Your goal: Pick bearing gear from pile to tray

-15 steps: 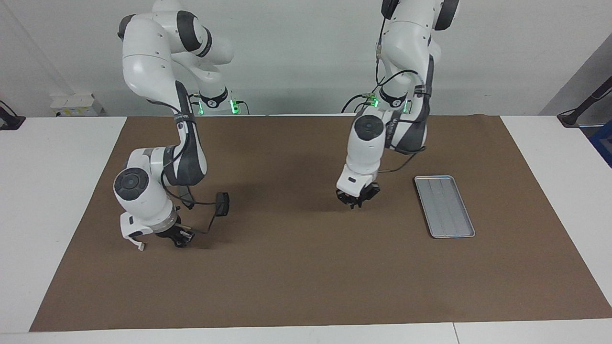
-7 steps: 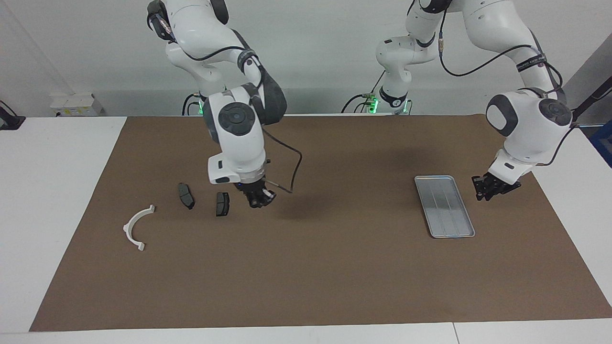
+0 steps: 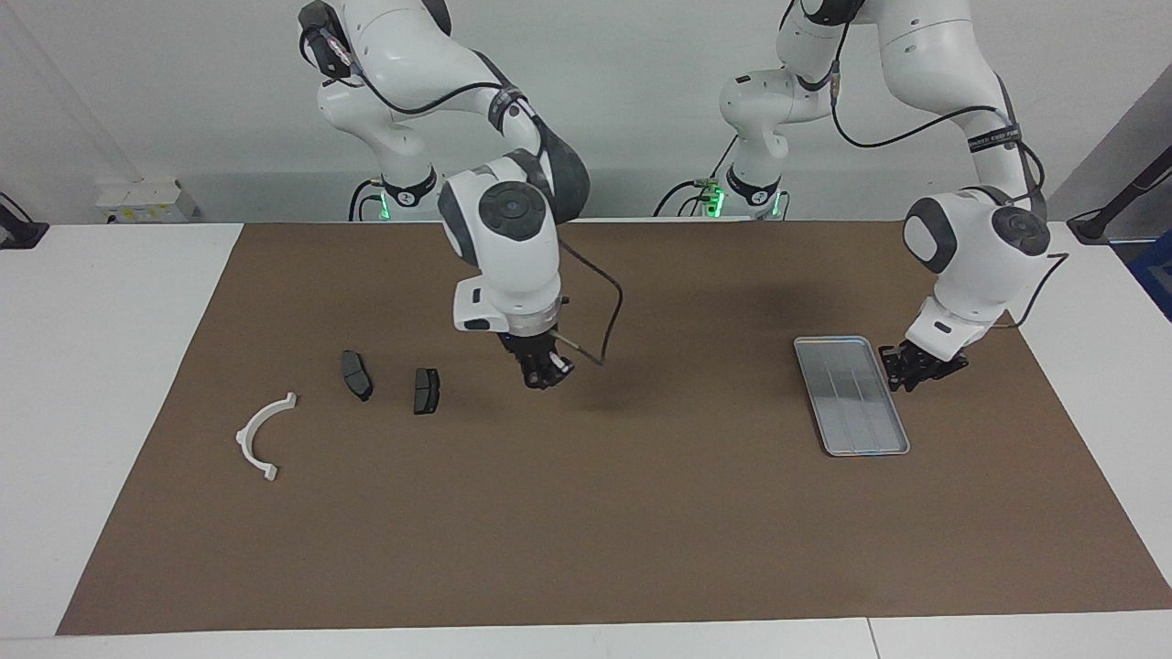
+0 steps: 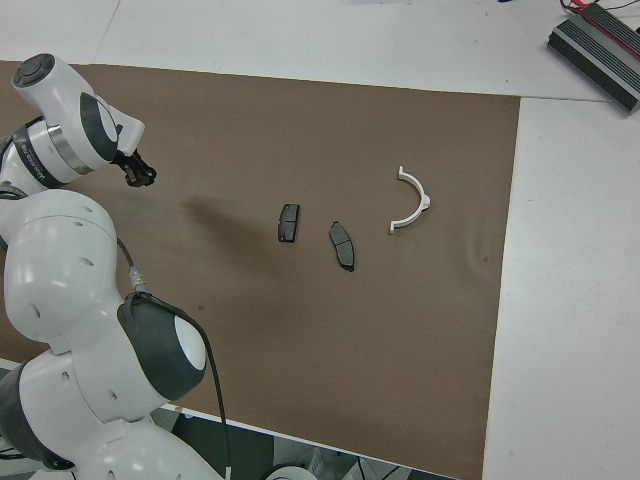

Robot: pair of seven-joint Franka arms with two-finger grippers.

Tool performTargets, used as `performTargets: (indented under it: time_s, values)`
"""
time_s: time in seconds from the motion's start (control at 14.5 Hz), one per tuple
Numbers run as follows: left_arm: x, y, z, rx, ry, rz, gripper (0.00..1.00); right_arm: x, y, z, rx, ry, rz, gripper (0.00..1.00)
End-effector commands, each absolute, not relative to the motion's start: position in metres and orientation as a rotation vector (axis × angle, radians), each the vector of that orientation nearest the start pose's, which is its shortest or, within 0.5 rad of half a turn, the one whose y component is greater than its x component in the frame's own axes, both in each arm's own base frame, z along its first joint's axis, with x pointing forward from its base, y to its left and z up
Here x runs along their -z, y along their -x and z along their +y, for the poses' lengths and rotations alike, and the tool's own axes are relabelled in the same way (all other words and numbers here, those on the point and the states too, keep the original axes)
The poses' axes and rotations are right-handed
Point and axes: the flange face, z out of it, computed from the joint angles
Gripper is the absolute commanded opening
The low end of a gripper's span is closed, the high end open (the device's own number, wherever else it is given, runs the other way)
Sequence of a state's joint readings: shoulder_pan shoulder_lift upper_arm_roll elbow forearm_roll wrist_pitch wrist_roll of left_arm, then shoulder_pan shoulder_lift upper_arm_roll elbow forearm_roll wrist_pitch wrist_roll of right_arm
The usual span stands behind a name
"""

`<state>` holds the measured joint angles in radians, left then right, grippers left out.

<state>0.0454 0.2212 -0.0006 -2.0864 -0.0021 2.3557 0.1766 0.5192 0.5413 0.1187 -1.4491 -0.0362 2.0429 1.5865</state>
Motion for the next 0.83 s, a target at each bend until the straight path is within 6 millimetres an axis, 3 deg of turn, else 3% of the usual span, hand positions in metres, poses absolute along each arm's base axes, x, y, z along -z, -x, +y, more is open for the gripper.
performTargets:
  time_s: [0.0,0.21,0.48,0.55,0.62,0.69,0.76]
  values:
    - [-0.314,-0.561,0.018,0.067,3.142,0.174,0.0,-0.338,-0.577,0.434,0.02,2.687,1.466,0.0]
    - [-0.307,-0.55,0.01,0.049,3.145,0.15,0.0,-0.314,-0.575,0.444,0.036,2.669,1.463,0.0]
    - [-0.306,-0.546,-0.006,0.039,3.147,0.15,0.01,-0.292,-0.571,0.438,0.056,2.652,1.45,0.0]
    - [-0.306,-0.547,-0.007,0.042,3.146,0.155,0.92,-0.287,-0.569,0.436,0.06,2.645,1.447,0.0]
    - [-0.314,-0.553,-0.006,0.037,3.145,0.162,1.0,-0.284,-0.568,0.434,0.061,2.642,1.447,0.0]
    - [-0.327,-0.562,-0.008,0.008,3.147,0.165,1.0,-0.284,-0.569,0.433,0.061,2.64,1.451,0.06]
    - [-0.348,-0.573,-0.008,-0.03,3.148,0.171,1.0,-0.284,-0.57,0.432,0.062,2.639,1.453,0.27]
